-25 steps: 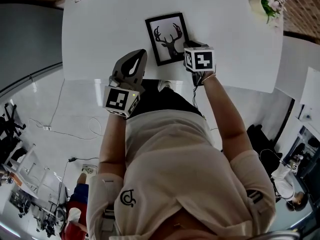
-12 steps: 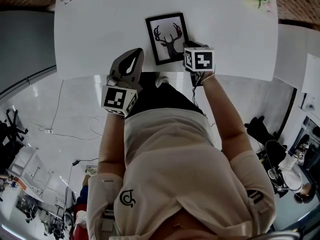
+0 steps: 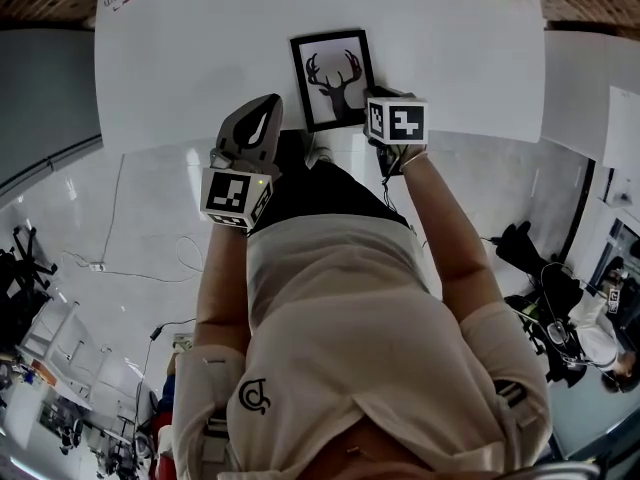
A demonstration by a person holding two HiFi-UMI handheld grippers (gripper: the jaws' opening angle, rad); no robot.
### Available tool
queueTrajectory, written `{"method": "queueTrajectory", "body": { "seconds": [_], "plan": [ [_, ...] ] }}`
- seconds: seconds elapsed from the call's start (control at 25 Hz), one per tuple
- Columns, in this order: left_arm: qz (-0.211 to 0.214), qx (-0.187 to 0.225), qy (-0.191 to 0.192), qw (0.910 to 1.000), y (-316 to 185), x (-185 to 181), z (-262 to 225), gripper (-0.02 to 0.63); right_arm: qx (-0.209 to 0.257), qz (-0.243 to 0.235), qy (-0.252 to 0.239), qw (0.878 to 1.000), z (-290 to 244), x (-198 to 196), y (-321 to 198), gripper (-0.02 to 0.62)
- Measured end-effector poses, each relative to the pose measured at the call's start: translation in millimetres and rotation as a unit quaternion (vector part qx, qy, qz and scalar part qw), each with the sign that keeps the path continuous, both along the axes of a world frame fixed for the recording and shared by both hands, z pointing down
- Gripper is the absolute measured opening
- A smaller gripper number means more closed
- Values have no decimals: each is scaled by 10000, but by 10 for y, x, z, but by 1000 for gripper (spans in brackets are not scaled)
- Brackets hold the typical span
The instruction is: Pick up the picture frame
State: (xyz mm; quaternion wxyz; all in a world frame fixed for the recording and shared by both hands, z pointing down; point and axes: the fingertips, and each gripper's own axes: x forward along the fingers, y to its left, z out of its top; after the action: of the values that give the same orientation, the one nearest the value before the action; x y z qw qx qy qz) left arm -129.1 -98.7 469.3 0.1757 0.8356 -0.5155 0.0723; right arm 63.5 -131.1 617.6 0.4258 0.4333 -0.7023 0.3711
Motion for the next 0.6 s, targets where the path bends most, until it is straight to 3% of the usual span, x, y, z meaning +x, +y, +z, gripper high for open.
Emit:
{"method": "queueTrajectory", "body": {
  "seconds": [0.6],
  "plan": [
    [113, -282, -67, 9995, 423, 376, 156, 14, -53, 116, -6, 9999, 38, 387, 535, 77]
  ]
}}
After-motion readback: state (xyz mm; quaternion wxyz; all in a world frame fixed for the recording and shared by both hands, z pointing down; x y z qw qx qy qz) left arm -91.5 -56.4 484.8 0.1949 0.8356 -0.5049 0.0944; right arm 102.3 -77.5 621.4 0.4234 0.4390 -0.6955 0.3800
